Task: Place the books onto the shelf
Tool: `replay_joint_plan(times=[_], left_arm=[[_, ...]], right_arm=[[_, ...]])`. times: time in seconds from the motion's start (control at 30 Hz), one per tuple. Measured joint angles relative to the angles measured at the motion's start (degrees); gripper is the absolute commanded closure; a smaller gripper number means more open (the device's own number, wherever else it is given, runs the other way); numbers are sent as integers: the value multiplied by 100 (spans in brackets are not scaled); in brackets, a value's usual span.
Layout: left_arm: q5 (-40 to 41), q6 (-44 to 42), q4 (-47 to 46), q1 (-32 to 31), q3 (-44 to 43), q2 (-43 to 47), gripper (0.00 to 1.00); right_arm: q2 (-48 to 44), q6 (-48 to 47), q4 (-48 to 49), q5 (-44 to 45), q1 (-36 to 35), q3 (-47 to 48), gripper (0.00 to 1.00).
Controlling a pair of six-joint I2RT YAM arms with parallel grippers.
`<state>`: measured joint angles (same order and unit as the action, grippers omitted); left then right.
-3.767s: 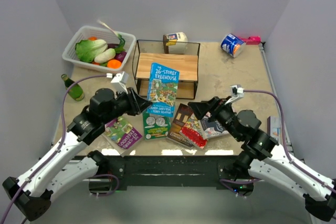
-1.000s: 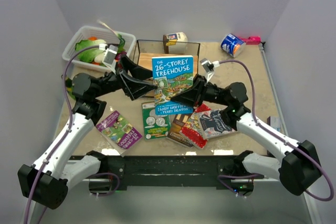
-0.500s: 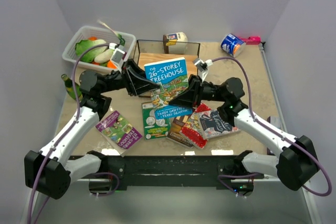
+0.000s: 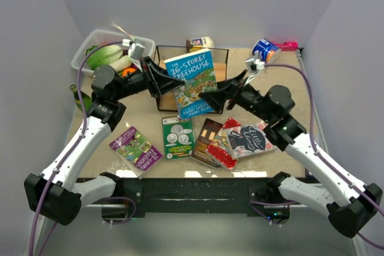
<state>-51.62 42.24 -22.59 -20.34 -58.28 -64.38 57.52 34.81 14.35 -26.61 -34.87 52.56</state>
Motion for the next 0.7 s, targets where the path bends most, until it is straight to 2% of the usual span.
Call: replay_joint_plan(times=[0.17, 0.3, 0.4, 0.47, 0.6, 0.7], left_arm=[[1683, -656, 1360, -9, -682, -39, 100], [3150, -986, 2022, -59, -1084, -219, 100], [4492, -1368, 2433, -376, -1303, -442, 100], [5414, -1722, 2636, -802, -1427, -647, 100], [6627, -2308, 2702, -1556, -1458, -1045, 100], [7232, -2608, 2492, -1775, -1244, -1161, 100]], right_arm=[[-363, -42, -787, 2282, 4, 457, 4], [-173, -31, -1440, 3598, 4, 951, 5], [76, -17, -1902, 4317, 4, 1150, 5], [275, -17, -2181, 4660, 4, 1244, 6], [691, -33, -2559, 5082, 4, 1384, 8], [935, -35, -2680, 5276, 4, 1408, 10]])
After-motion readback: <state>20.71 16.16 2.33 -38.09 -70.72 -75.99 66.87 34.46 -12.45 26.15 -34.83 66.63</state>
